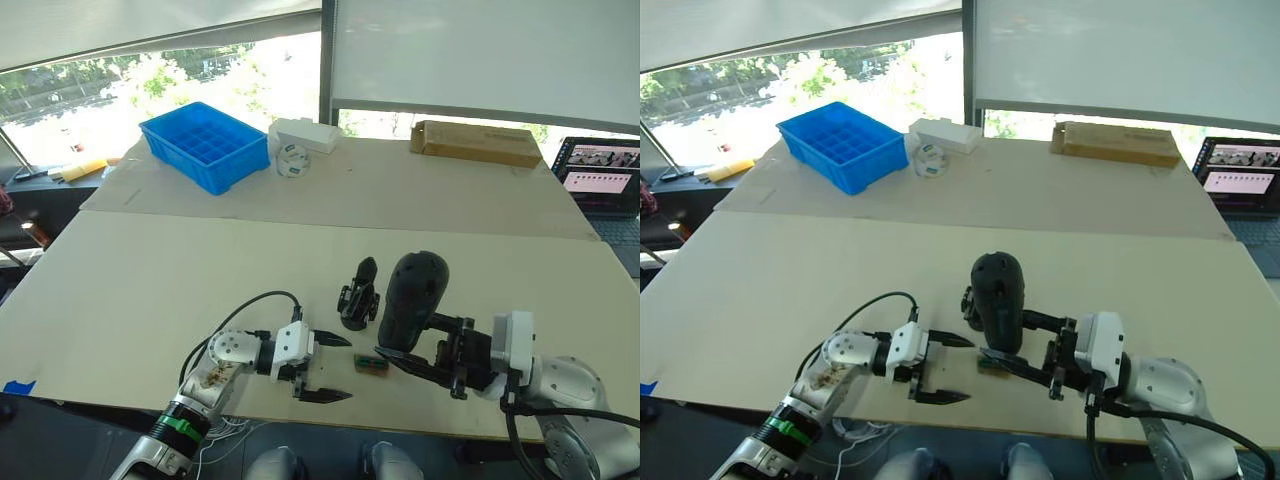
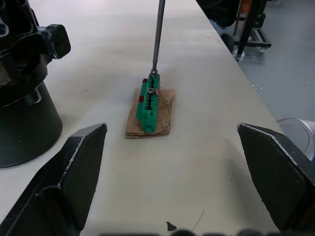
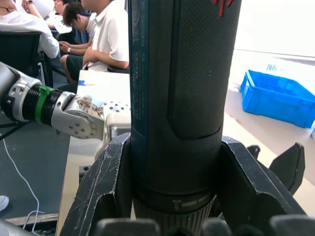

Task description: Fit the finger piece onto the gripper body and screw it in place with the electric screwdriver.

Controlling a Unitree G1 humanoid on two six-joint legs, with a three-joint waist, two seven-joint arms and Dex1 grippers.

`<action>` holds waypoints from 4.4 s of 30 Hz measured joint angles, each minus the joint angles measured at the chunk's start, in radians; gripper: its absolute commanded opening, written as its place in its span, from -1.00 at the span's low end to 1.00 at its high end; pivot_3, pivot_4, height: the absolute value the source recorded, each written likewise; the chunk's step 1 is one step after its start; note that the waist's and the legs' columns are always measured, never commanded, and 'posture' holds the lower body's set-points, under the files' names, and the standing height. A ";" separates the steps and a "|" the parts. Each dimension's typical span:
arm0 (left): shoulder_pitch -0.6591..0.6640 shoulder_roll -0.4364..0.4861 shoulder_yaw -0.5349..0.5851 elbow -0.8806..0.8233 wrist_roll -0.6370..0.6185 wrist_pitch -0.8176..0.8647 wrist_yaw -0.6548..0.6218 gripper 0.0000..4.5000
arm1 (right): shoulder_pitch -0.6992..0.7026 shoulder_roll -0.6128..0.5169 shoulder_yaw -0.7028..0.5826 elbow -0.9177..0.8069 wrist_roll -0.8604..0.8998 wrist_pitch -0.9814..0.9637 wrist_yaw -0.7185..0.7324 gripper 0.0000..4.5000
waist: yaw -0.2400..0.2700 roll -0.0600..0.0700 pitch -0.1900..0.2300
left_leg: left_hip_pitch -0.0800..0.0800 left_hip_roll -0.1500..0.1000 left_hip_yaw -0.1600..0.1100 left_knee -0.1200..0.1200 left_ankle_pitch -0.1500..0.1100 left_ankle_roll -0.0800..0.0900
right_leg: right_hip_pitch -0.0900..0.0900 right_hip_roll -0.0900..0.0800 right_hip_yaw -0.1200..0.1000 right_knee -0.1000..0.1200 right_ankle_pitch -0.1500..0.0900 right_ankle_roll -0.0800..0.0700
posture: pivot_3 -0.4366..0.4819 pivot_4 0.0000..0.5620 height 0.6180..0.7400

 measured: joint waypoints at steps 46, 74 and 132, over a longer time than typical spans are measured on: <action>-0.087 0.063 0.321 -0.210 -0.420 0.336 0.017 1.00 | -0.466 -0.154 -0.235 0.006 0.442 0.338 -0.322 -0.15 | -0.022 -0.001 0.001 | -0.003 0.001 0.003 0.000 0.003 -0.004 | -0.004 0.007 0.000 0.001 0.000 -0.002 | -0.05 -0.47 1.00; -0.012 0.033 0.290 -0.161 -0.270 0.274 0.099 1.00 | -0.605 0.017 -0.045 0.103 0.377 0.392 -0.280 -0.15 | -0.024 -0.001 0.001 | -0.003 0.001 0.008 -0.001 0.003 -0.005 | -0.005 0.008 0.001 0.002 0.000 -0.002 | -0.05 -0.47 1.00; 0.037 0.023 0.256 -0.119 -0.230 0.237 0.092 1.00 | -0.577 0.127 0.069 0.237 0.154 0.388 -0.100 -0.15 | -0.034 0.000 0.001 | -0.002 0.001 0.009 -0.001 0.003 -0.005 | -0.006 0.008 0.001 0.002 0.000 -0.002 | -0.05 -0.47 1.00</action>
